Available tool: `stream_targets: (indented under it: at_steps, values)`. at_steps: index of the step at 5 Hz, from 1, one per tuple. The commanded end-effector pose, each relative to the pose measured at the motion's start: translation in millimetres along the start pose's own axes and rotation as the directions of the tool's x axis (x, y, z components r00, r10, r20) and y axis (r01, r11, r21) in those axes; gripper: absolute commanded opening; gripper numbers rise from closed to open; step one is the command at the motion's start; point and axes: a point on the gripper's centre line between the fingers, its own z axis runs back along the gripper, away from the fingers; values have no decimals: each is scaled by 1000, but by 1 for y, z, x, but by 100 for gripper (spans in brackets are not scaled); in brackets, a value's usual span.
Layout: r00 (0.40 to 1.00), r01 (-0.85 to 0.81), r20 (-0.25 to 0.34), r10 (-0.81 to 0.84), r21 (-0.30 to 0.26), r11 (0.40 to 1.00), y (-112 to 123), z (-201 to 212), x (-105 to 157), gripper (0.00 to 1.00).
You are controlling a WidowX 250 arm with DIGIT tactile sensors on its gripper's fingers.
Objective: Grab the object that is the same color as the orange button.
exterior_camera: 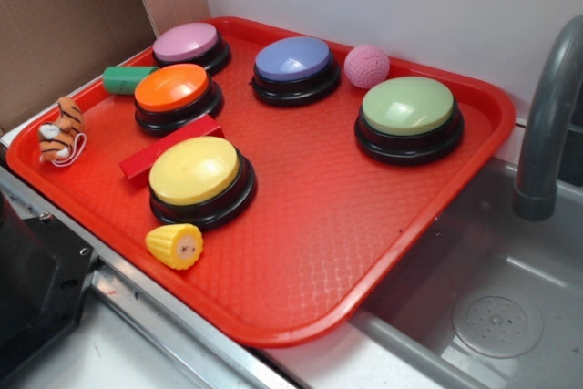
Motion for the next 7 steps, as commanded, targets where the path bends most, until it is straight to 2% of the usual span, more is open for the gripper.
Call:
stream_targets:
  at_steps: [1, 2, 4, 5, 7]
  values:
    - [1000, 0, 0, 0, 0, 1000, 0, 0, 0, 100]
    - [998, -52, 30, 53, -43, 998, 12, -5, 3, 100]
    - [982, -173, 74, 171, 17, 985, 36, -24, 10, 100]
    - [930, -330, 155, 334, -49, 943, 66, -43, 7, 100]
    - [816, -552, 195, 544, -13, 834, 114, -88, -7, 100]
